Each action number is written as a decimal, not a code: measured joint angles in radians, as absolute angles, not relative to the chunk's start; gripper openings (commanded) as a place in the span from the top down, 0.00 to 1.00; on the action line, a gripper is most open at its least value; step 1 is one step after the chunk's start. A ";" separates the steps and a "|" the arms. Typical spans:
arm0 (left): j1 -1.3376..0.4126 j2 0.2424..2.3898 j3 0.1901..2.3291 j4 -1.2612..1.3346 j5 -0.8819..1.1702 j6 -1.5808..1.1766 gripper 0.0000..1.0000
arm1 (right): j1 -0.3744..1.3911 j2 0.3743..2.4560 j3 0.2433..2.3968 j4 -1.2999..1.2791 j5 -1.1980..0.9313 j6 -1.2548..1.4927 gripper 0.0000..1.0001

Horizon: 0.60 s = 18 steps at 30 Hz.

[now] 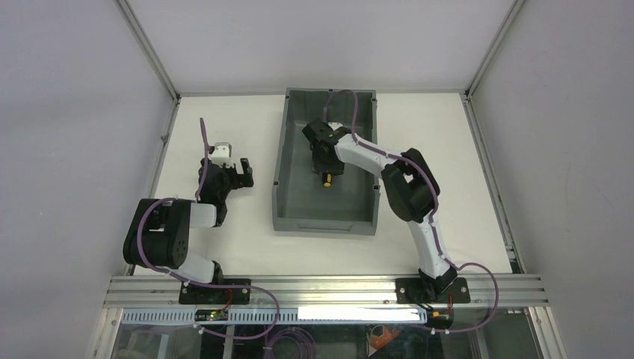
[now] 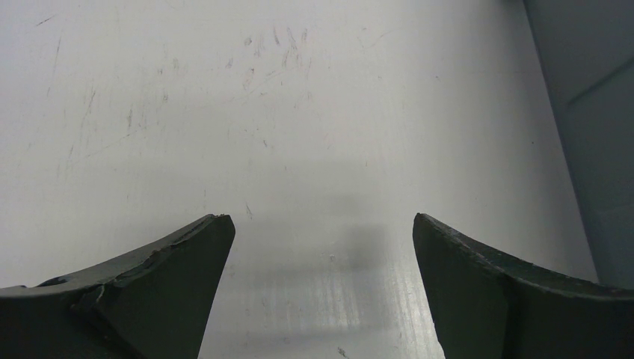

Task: Put the screwdriver in the bin
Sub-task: Place the screwdriver in the bin.

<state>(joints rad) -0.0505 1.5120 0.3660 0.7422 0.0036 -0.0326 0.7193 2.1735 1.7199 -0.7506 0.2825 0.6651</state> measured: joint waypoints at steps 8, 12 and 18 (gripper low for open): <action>-0.051 1.512 0.366 0.742 0.004 -0.033 0.01 | 0.724 2.173 1.724 -0.742 0.284 0.662 0.14; -0.051 1.512 0.366 0.742 0.003 -0.033 0.01 | 0.724 2.173 1.757 -0.770 0.290 0.648 0.02; -0.051 1.512 0.366 0.742 0.004 -0.033 0.01 | 0.724 2.154 1.871 -0.803 0.312 0.597 0.00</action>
<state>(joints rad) -0.0505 1.5120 0.3660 0.7422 0.0036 -0.0326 0.7242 2.1540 1.8706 -0.8028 0.3119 0.5968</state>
